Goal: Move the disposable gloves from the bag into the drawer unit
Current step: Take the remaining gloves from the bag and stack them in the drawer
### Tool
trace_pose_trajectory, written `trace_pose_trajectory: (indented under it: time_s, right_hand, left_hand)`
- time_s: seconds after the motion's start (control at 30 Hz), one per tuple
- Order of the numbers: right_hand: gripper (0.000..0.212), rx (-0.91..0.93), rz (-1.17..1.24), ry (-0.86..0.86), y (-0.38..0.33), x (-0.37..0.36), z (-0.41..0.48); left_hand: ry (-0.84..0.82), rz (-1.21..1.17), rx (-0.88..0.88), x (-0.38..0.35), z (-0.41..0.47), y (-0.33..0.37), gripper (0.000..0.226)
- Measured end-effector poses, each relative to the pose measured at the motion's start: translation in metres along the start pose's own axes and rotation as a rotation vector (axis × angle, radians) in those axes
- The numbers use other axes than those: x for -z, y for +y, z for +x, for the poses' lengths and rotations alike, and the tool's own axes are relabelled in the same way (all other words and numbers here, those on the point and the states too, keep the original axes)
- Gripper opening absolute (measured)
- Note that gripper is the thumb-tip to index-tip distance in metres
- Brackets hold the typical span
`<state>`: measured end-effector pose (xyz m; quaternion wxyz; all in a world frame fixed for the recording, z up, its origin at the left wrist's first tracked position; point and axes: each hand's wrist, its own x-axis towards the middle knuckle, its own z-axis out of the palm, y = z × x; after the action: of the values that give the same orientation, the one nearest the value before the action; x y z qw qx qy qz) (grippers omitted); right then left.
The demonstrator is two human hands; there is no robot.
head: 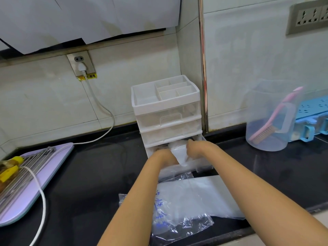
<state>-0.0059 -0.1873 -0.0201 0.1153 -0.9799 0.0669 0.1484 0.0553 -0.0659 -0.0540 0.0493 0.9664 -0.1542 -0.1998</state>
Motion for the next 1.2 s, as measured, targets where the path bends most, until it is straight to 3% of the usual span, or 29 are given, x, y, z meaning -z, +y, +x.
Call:
trace_pose_trajectory:
  time_s: [0.27, 0.47, 0.63, 0.77, 0.93, 1.03, 1.2]
  right_hand:
    - [0.033, -0.028, 0.222, 0.108, 0.001, -0.005, 0.004]
    - [0.019, 0.186, 0.504, 0.339, 0.035, 0.005, -0.035]
    - [0.018, 0.330, 0.590, 0.413, 0.058, -0.005, -0.084]
    - [0.018, 0.319, 0.573, 0.398, 0.069, -0.033, -0.114]
    - [0.049, 0.192, 0.474, 0.419, 0.083, -0.072, -0.136]
    - [0.066, 0.122, 0.515, 0.361, 0.086, -0.095, -0.147]
    - [0.062, 0.107, 0.449, 0.354, 0.084, -0.115, -0.165]
  left_hand:
    - [0.024, -0.070, 0.007, -0.003, 0.001, 0.001, 0.062]
    - [0.130, -0.205, 0.039, 0.002, -0.016, 0.001, 0.067]
    - [0.222, -0.327, -0.075, 0.016, -0.054, 0.002, 0.064]
    - [0.330, -0.486, -0.248, 0.011, -0.102, 0.004, 0.049]
    - [0.300, -0.559, -0.430, -0.036, -0.144, 0.026, 0.034]
    - [0.239, -0.525, -0.474, -0.070, -0.150, 0.038, 0.040]
    - [0.233, -0.438, -0.489, -0.099, -0.153, 0.036, 0.054]
